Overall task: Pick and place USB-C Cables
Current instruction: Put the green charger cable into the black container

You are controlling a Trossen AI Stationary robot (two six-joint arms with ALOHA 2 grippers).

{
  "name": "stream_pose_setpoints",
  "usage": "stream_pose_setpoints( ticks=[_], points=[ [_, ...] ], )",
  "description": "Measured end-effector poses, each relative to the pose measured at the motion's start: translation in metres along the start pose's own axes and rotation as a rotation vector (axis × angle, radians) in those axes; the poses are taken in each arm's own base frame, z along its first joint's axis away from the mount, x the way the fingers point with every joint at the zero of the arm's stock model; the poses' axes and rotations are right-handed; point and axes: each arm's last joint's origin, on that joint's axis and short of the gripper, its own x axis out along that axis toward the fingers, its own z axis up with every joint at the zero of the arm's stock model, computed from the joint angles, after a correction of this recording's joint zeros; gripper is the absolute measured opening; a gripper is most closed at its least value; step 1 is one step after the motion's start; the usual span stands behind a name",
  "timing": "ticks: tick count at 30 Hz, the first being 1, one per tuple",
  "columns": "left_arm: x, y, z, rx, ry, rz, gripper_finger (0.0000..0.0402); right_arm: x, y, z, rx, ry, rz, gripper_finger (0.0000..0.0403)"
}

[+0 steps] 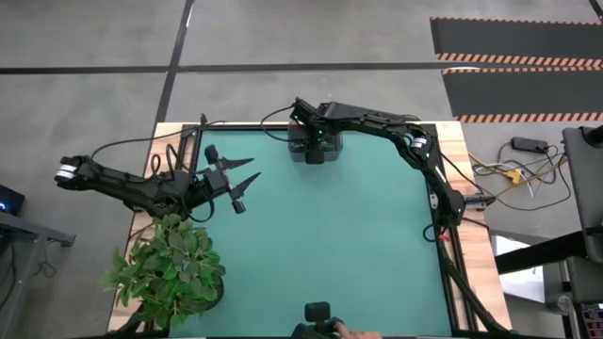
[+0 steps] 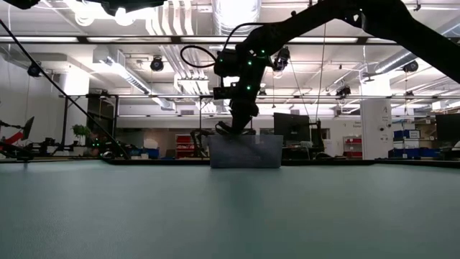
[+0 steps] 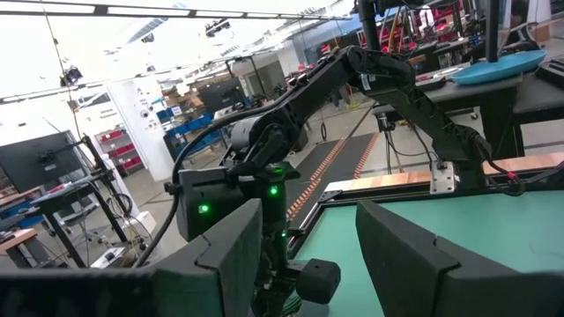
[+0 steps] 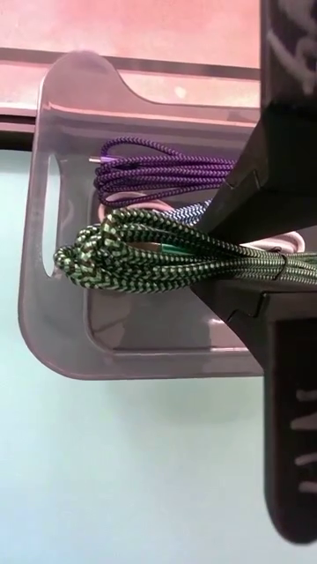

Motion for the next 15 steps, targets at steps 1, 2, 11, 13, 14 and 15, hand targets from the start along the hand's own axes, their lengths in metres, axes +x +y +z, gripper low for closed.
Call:
stream_pose_setpoints(
  ticks=[1, 2, 11, 13, 14, 15],
  points=[
    [0.0, 0.0, 0.0, 0.0, 0.0, 0.0, 0.0171, 0.0, 0.0, 0.0, -0.001, 0.001, 0.001, 0.0059],
    [0.0, 0.0, 0.0, 0.0, 0.0, 0.0, 0.0171, 0.001, 0.0, 0.0, 0.0, 0.002, 0.002, 0.0059],
    [0.0, 0.0, 0.0, 0.0, 0.0, 0.0, 0.0171, 0.01, 0.004, -0.006, -0.001, 0.02, 0.013, 0.0059],
    [0.0, 0.0, 0.0, 0.0, 0.0, 0.0, 0.0171, 0.012, 0.004, -0.006, -0.001, 0.017, 0.011, 0.0059],
    [0.0, 0.0, 0.0, 0.0, 0.0, 0.0, 0.0171, 0.013, 0.004, -0.006, -0.002, 0.013, 0.009, 0.0059],
    [0.0, 0.0, 0.0, 0.0, 0.0, 0.0, 0.0171, 0.014, 0.004, -0.006, -0.004, 0.01, 0.007, 0.0059]
  ],
)
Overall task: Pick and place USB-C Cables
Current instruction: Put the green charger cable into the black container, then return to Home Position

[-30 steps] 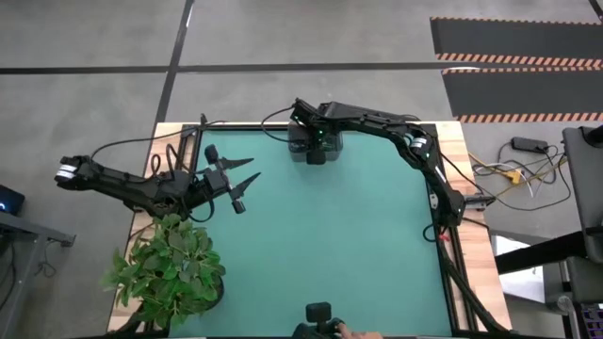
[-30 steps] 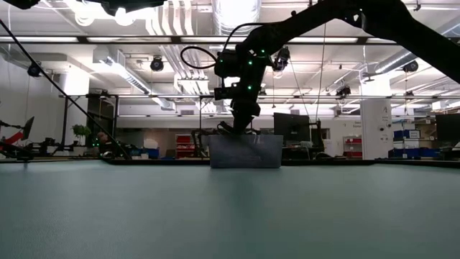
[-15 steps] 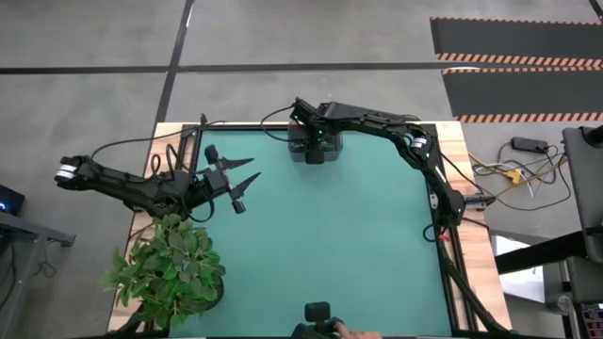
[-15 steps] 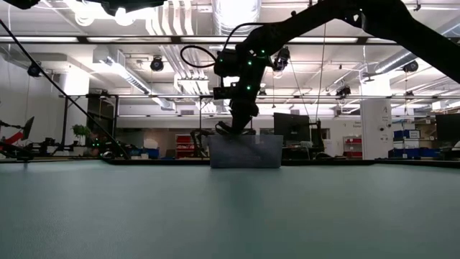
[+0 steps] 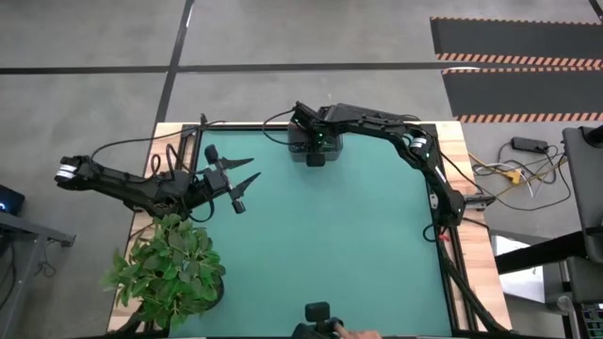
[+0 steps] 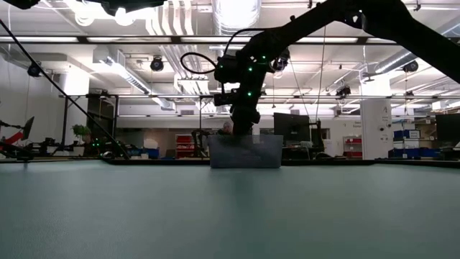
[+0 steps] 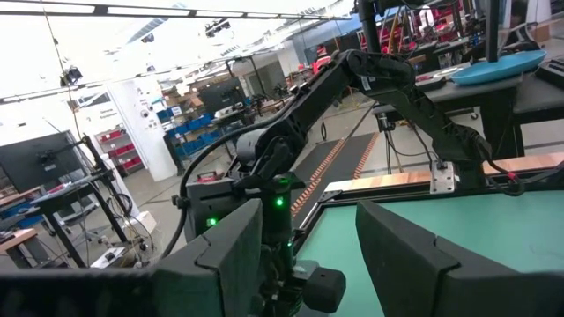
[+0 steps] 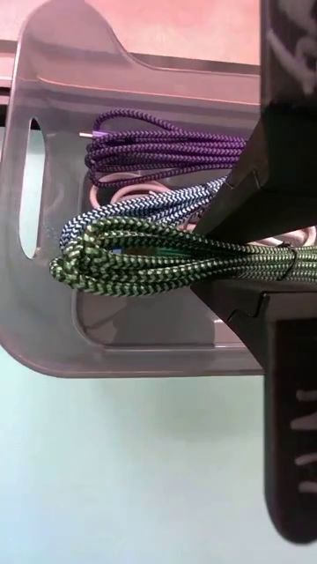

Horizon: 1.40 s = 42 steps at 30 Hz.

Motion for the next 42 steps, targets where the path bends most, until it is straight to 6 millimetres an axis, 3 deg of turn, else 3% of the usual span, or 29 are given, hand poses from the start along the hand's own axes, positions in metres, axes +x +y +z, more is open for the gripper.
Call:
stream_pose_setpoints(
  ticks=[12, 22, 27, 35, 42],
  points=[
    [0.0, 0.0, 0.0, 0.0, 0.0, 0.0, 0.0171, 0.001, 0.0, 0.001, 0.003, -0.012, -0.008, 0.0064],
    [0.0, 0.0, 0.0, 0.0, 0.0, 0.0, 0.0171, 0.001, -0.001, 0.001, 0.021, -0.011, -0.016, 0.0149],
    [0.0, 0.0, 0.0, 0.0, 0.0, 0.0, 0.0171, -0.001, -0.002, 0.002, 0.068, -0.017, -0.019, 0.0166],
    [-0.001, -0.001, -0.002, 0.017, 0.021, -0.009, 0.0171, -0.029, 0.011, 0.006, 0.18, -0.01, 0.008, 0.0152],
    [-0.012, 0.005, -0.005, -0.049, 0.075, -0.019, 0.0171, -0.072, 0.049, 0.021, 0.158, -0.161, 0.064, 0.0143]
  ],
)
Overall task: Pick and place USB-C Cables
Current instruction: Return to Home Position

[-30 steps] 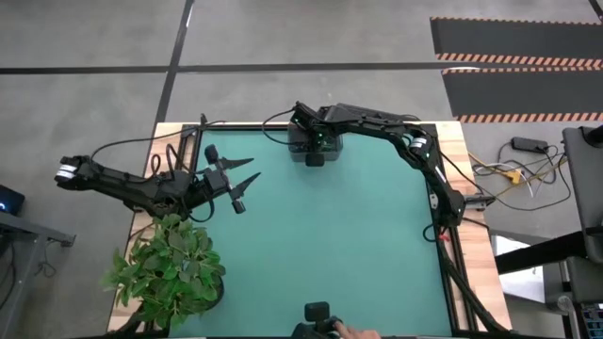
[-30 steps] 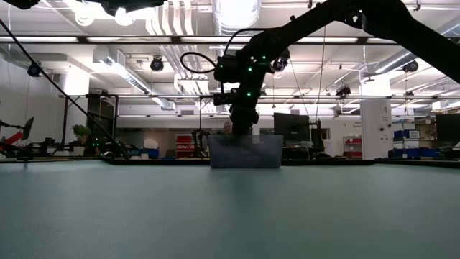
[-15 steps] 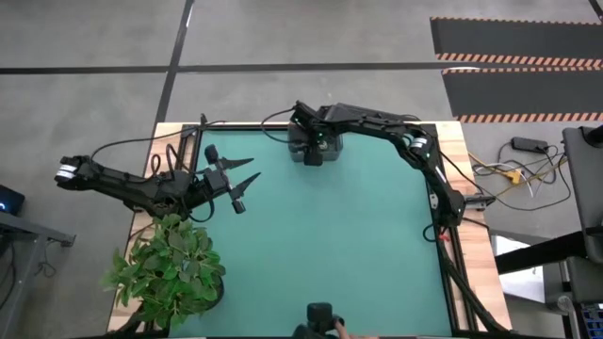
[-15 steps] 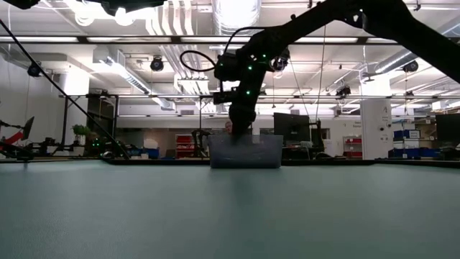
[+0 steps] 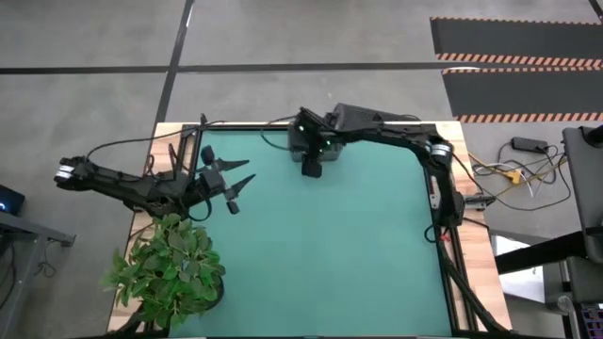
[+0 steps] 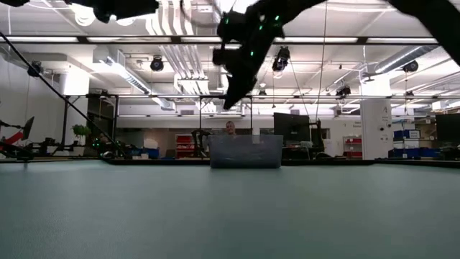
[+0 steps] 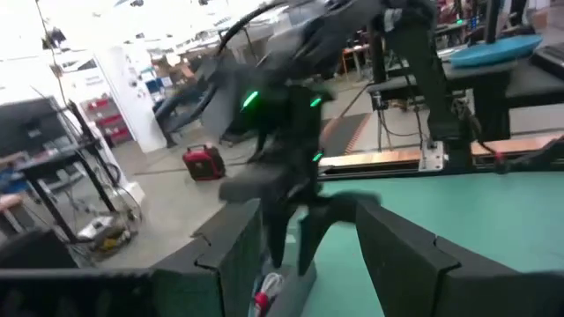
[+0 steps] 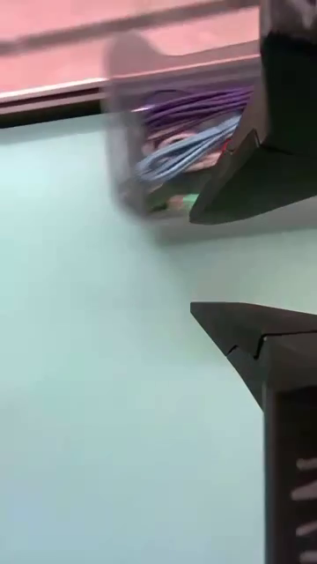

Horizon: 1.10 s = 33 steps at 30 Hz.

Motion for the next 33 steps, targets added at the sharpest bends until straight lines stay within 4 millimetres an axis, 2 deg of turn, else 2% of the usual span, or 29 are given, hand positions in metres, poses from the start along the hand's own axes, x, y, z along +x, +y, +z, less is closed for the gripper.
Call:
stream_pose_setpoints(
  ticks=[3, 6, 13, 18, 23, 26, 33],
  points=[
    [-0.01, 0.005, 0.003, -0.053, -0.005, -0.018, 0.0171, -0.016, 0.027, 0.0, -0.055, -0.112, -0.001, 0.0144],
    [-0.02, 0.01, 0.002, -0.078, 0.006, -0.045, 0.0171, -0.031, 0.051, -0.008, -0.1, -0.23, -0.005, 0.0142],
    [-0.042, 0.019, -0.002, -0.081, 0.038, -0.113, 0.0171, -0.057, 0.086, -0.055, -0.155, -0.459, -0.025, 0.014],
    [-0.055, 0.026, -0.014, -0.043, 0.098, -0.185, 0.0171, -0.069, 0.096, -0.103, -0.15, -0.574, -0.042, 0.0135],
    [-0.063, 0.024, -0.035, -0.049, 0.091, -0.312, 0.016, -0.074, 0.103, -0.149, -0.131, -0.692, -0.063, 0.0127],
    [-0.067, 0.022, -0.047, -0.017, 0.076, -0.376, 0.0139, -0.077, 0.106, -0.172, -0.127, -0.786, -0.084, 0.0121],
    [-0.079, 0.031, -0.056, -0.038, -0.045, -0.386, 0.0063, -0.085, 0.11, -0.216, -0.11, -0.891, -0.127, 0.0102]
  ],
)
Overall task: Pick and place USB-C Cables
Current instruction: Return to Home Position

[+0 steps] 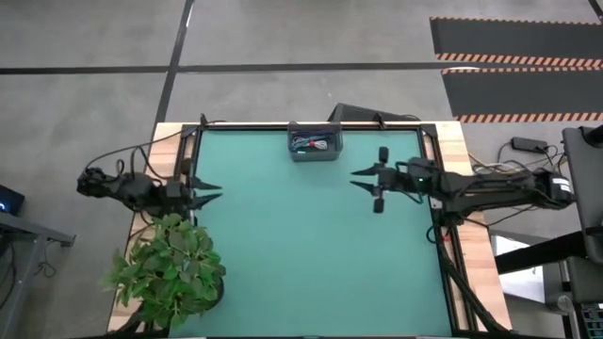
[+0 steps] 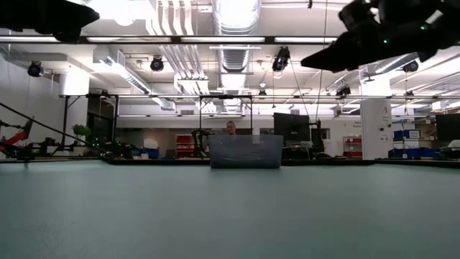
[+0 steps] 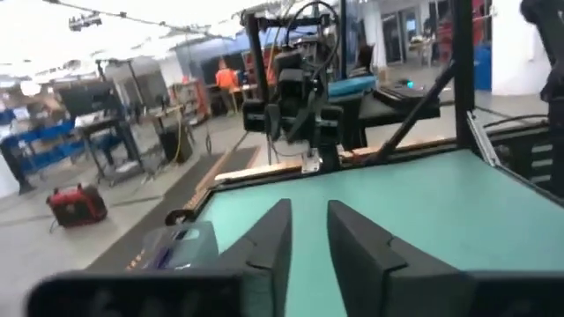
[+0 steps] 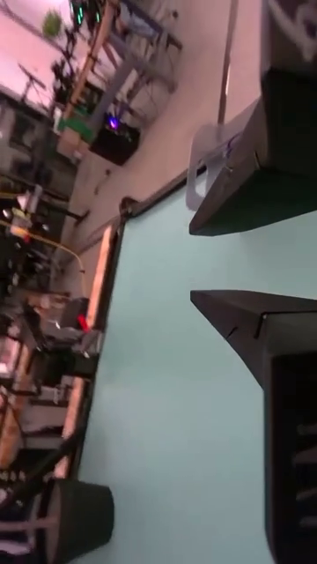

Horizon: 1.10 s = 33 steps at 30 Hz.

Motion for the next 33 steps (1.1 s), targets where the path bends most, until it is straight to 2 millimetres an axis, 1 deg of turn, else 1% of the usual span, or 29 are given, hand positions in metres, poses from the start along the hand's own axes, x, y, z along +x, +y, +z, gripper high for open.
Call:
stream_pose_setpoints(
  ticks=[4, 6, 9, 13, 15, 17, 21, 24, 27, 29, 33],
  points=[
    [0.001, -0.004, -0.016, 0.029, -0.076, 0.021, 0.0017, -0.018, -0.004, -0.009, 0.007, -0.031, -0.047, 0.0088],
    [0.001, -0.005, -0.021, 0.03, -0.128, 0.047, 0.0005, -0.026, -0.006, -0.011, 0.009, -0.053, -0.071, 0.008],
    [0.005, -0.007, -0.029, 0.037, -0.124, 0.068, 0.0005, -0.036, -0.007, -0.016, 0.009, -0.081, -0.097, 0.0068],
    [0.008, -0.006, -0.031, -0.042, -0.109, 0.097, 0.0001, -0.047, -0.005, -0.027, 0.013, -0.117, -0.112, 0.0054],
    [0.01, -0.008, -0.037, -0.07, -0.084, 0.091, 0.0001, -0.051, -0.003, -0.033, 0.013, -0.146, -0.102, 0.0049],
    [0.011, -0.009, -0.04, -0.088, -0.097, 0.092, 0.0, -0.054, 0.0, -0.039, 0.007, -0.185, -0.102, 0.0044],
    [0.016, -0.015, -0.058, -0.113, -0.118, 0.074, 0.0, -0.067, 0.004, -0.047, -0.012, -0.301, -0.134, 0.0035],
    [0.019, -0.019, -0.066, -0.14, -0.154, 0.06, 0.0, -0.071, 0.005, -0.044, -0.016, -0.342, -0.104, 0.003],
    [0.019, -0.02, -0.068, -0.168, -0.138, 0.039, 0.0, -0.076, 0.007, -0.039, -0.026, -0.41, -0.052, 0.0027],
    [0.02, -0.02, -0.068, -0.166, -0.131, 0.04, 0.0, -0.079, 0.006, -0.037, -0.025, -0.435, -0.057, 0.0027],
    [0.021, -0.021, -0.069, -0.186, -0.117, 0.046, 0.0, -0.081, 0.006, -0.035, 0.089, -0.453, -0.062, 0.0027]
  ],
)
